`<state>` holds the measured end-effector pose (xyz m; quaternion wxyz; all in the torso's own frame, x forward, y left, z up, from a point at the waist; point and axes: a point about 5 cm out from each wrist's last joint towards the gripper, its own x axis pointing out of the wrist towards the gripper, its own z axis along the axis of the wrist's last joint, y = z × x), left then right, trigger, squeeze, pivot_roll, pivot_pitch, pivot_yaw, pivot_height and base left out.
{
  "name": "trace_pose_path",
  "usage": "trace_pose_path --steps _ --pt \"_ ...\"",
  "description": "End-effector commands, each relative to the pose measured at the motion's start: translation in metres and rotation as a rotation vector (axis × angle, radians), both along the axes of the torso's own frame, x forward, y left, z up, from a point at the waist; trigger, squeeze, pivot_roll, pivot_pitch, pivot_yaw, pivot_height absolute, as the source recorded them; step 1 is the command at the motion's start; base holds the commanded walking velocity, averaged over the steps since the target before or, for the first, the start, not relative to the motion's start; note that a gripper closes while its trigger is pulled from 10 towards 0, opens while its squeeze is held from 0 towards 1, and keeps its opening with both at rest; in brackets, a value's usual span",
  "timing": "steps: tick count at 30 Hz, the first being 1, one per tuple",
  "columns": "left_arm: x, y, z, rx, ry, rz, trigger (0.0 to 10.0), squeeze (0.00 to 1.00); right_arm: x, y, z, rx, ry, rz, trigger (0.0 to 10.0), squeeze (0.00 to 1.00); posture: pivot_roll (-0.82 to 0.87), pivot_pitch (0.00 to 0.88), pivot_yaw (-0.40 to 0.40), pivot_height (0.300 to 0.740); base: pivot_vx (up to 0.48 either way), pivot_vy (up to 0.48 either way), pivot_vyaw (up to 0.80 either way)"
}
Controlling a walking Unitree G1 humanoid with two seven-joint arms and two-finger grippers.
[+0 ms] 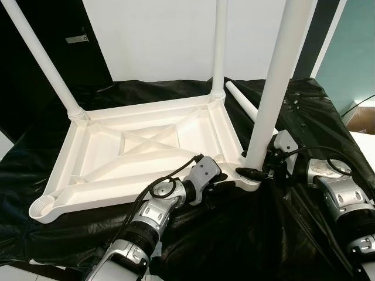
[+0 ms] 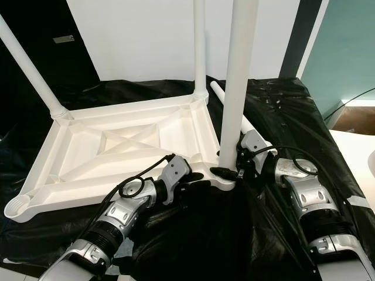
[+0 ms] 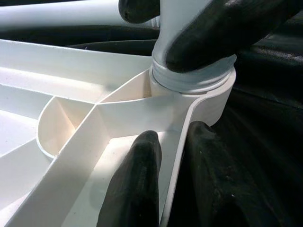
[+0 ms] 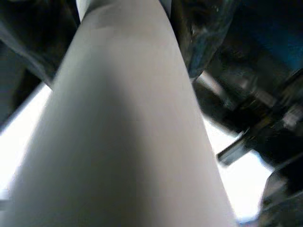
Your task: Building children table
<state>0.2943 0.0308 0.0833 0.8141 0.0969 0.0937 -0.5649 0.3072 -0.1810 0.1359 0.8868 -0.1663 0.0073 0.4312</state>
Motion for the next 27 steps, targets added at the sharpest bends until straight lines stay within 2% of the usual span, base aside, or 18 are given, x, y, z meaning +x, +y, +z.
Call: trace_pose_path --steps 1,3,4,5,6,9,16,17,18,20,21,23,25,26,27 --pt "-0.016 0.012 -0.037 0.085 0.159 0.015 10.0 0.00 -0.001 0.003 -0.010 0.011 -0.042 -0.129 0.0 0.00 -0.02 0.000 0.030 0.740 0.000 0.000 0.00" --pt "-0.016 0.012 -0.037 0.084 0.159 0.018 10.0 0.00 -0.007 0.012 -0.016 0.119 -0.141 -0.312 0.0 0.00 -0.02 0.000 0.032 0.740 0.000 0.000 0.00" --pt "-0.016 0.012 -0.037 0.084 0.159 0.018 10.0 0.00 -0.007 0.012 -0.016 0.119 -0.141 -0.312 0.0 0.00 -0.02 0.000 0.032 0.740 0.000 0.000 0.00" --pt "-0.016 0.013 -0.037 0.085 0.158 0.019 10.0 0.00 -0.012 0.017 -0.020 0.163 -0.175 -0.403 0.0 0.00 -0.01 0.000 0.034 0.740 0.000 0.000 0.00" --pt "-0.016 0.013 -0.037 0.085 0.158 0.019 10.0 0.00 -0.012 0.017 -0.020 0.163 -0.175 -0.403 0.0 0.00 -0.01 0.000 0.034 0.740 0.000 0.000 0.00" --pt "-0.016 0.014 -0.037 0.087 0.159 0.020 10.0 0.00 -0.016 0.025 -0.022 0.225 -0.226 -0.576 0.0 0.00 -0.01 0.000 0.036 0.740 0.000 0.000 0.00" --pt "-0.016 0.016 -0.037 0.092 0.157 0.019 10.0 0.00 -0.018 0.030 -0.022 0.265 -0.239 -0.676 0.0 0.00 -0.01 0.000 0.039 0.740 0.000 0.000 0.00" --pt "-0.016 0.016 -0.037 0.093 0.157 0.019 10.0 0.00 -0.017 0.033 -0.023 0.257 -0.230 -0.661 1.4 0.00 -0.01 0.000 0.040 0.740 0.000 0.000 0.00" --pt "-0.016 0.016 -0.037 0.095 0.157 0.018 10.0 0.00 -0.017 0.036 -0.024 0.245 -0.219 -0.641 10.0 0.00 -0.01 0.000 0.041 0.740 0.000 0.000 0.00" --pt "-0.016 0.016 -0.037 0.096 0.157 0.016 10.0 0.00 -0.016 0.039 -0.025 0.231 -0.211 -0.615 10.0 0.00 -0.01 0.000 0.041 0.740 0.000 0.000 0.00" --pt "-0.016 0.017 -0.038 0.098 0.157 0.016 10.0 0.00 -0.018 0.044 -0.026 0.237 -0.182 -0.545 10.0 1.00 -0.01 0.000 0.041 0.740 0.000 0.000 0.00" --pt "-0.016 0.017 -0.038 0.098 0.157 0.015 10.0 0.00 -0.018 0.045 -0.026 0.244 -0.175 -0.527 10.0 1.00 -0.01 0.000 0.041 0.740 0.000 0.000 0.00" --pt "-0.016 0.017 -0.038 0.100 0.157 0.015 10.0 0.00 -0.017 0.042 -0.024 0.211 -0.169 -0.455 10.0 1.00 -0.01 0.000 0.043 0.740 0.000 0.000 0.00" --pt "-0.016 0.017 -0.038 0.101 0.157 0.014 10.0 0.00 -0.016 0.040 -0.024 0.191 -0.169 -0.424 10.0 0.00 -0.02 0.000 0.042 0.740 0.000 0.000 0.00" --pt "-0.016 0.017 -0.038 0.101 0.157 0.014 10.0 0.00 -0.016 0.040 -0.024 0.191 -0.169 -0.424 10.0 0.00 -0.02 0.000 0.042 0.740 0.000 0.000 0.00"
